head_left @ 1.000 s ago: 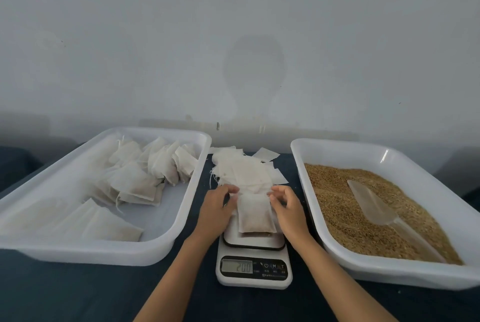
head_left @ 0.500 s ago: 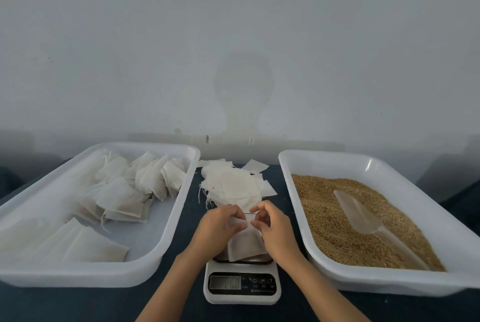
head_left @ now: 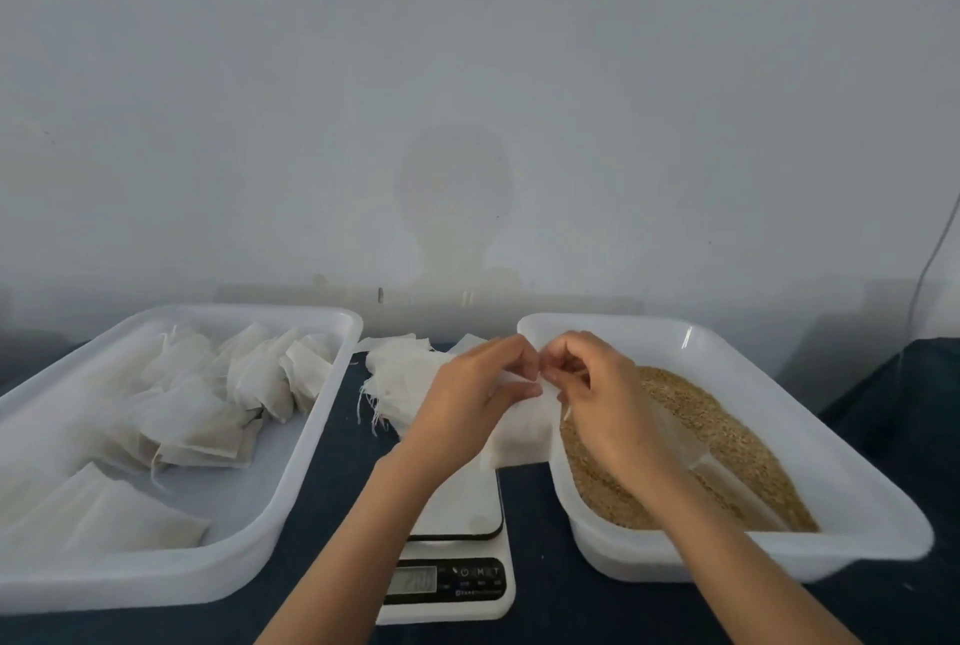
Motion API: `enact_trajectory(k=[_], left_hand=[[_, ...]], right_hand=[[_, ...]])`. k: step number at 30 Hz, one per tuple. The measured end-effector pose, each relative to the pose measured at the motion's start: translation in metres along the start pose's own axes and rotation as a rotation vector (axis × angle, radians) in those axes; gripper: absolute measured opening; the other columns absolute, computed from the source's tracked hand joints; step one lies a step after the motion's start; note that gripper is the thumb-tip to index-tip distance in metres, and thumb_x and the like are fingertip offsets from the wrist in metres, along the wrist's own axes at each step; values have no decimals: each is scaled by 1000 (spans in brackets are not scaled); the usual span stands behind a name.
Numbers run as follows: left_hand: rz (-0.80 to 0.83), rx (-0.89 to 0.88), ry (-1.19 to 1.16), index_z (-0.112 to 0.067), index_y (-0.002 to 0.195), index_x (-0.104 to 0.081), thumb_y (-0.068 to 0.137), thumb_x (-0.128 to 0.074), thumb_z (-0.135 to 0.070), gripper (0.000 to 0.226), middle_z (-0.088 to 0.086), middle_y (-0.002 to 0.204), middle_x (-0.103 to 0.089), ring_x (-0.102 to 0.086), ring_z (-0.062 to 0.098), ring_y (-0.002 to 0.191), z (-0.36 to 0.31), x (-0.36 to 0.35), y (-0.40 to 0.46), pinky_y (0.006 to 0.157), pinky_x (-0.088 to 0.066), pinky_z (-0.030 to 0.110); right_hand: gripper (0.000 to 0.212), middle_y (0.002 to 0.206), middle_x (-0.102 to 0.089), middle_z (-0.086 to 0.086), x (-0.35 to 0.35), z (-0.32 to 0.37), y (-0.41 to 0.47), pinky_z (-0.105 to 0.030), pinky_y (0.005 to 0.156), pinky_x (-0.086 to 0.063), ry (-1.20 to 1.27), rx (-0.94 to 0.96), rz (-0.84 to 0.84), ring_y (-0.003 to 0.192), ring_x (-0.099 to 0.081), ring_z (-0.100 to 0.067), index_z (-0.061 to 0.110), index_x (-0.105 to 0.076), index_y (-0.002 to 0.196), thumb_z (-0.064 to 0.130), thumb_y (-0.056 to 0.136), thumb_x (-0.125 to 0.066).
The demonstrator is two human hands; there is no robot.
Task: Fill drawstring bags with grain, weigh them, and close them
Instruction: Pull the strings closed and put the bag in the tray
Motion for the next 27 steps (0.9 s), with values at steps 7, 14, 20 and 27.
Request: enact_trajectory(k=[7, 14, 20, 27], left_hand=[[135, -67, 14, -17, 83, -52, 85, -66, -13, 15, -12, 79, -48, -43, 0, 63, -5, -57, 43, 58, -30, 11], [359, -27, 249, -10, 87, -59, 88, -64, -28, 19, -1, 91, -45, -44, 13, 71, 13, -117, 48, 67, -36, 27], [279, -116, 225, -11, 86, -49, 94, -52, -19, 12, -6, 110, -36, -40, 6, 83, 10, -130, 43, 70, -32, 15], [390, -52, 286, -19, 90, -35, 98, -41, -21, 10, 2, 85, -52, -40, 13, 70, 22, -144, 39, 64, -35, 29]], right_hand=[[34, 81, -61, 5, 51, -50, 11, -16, 60, -49, -93, -31, -54, 71, -57, -4, 26, -57, 72, -3, 88, -54], [31, 85, -60, 9, 59, -115, 4, -15, 61, -43, -168, -183, 35, 70, -56, -4, 31, -54, 73, 6, 92, -54], [37, 118, -56, -4, 90, -180, -13, -28, 81, -48, -625, -615, 177, 100, -57, -17, 11, -41, 128, 23, 95, -51], [15, 79, -50, 8, 81, -193, -28, -26, 75, -39, -973, -631, 440, 86, -54, -14, 16, -57, 95, 13, 95, -42]])
Point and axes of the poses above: each hand's wrist, its own y-axis towards the middle knuckle, its own x-axis out of the back of the hand, z = x × y, the point moved 7 cm from there along y, towards the middle knuckle
